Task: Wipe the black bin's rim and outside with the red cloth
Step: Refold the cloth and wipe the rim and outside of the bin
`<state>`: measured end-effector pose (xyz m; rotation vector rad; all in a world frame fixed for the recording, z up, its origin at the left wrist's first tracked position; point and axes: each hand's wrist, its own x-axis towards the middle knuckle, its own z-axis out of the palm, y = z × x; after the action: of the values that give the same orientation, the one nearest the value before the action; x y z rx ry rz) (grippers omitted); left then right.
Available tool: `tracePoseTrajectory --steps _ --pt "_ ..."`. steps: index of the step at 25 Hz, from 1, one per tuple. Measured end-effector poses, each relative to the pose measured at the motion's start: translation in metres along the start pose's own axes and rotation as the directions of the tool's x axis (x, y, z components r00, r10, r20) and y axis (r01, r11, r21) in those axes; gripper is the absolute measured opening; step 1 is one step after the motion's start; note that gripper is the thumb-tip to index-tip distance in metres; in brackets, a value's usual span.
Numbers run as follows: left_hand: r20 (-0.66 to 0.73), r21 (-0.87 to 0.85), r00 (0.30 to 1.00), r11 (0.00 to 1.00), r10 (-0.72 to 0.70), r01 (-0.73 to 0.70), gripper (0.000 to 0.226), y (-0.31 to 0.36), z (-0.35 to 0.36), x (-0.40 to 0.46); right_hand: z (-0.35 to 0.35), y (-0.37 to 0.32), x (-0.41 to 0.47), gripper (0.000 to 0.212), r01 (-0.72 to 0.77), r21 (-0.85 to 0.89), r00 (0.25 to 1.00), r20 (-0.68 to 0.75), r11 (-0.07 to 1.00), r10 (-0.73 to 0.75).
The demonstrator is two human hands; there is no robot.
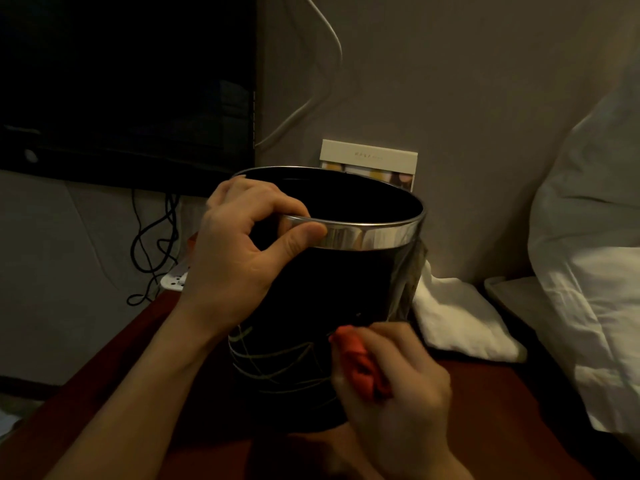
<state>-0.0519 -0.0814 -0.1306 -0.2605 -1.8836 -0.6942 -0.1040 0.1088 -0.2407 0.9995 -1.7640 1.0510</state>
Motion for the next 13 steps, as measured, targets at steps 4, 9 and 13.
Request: tracePoseTrajectory --steps 4,9,13 --pt "-0.004 -0.009 1.0 1.0 0.007 -0.007 0.016 0.002 0.001 0.0 0.0 0.001 0.008 0.023 0.0 0.0 0.994 -0.113 1.0 0.0" --pt "-0.011 -0.016 1.0 1.0 0.006 -0.006 0.016 0.002 0.001 0.0 0.012 -0.006 -0.003 0.023 0.049 -0.021 0.998 -0.05 0.999 -0.05" --pt "-0.018 -0.019 1.0 1.0 -0.019 0.019 0.014 0.004 0.0 0.0 -0.003 0.002 0.014 0.023 -0.008 -0.028 0.99 -0.141 1.0 0.004"
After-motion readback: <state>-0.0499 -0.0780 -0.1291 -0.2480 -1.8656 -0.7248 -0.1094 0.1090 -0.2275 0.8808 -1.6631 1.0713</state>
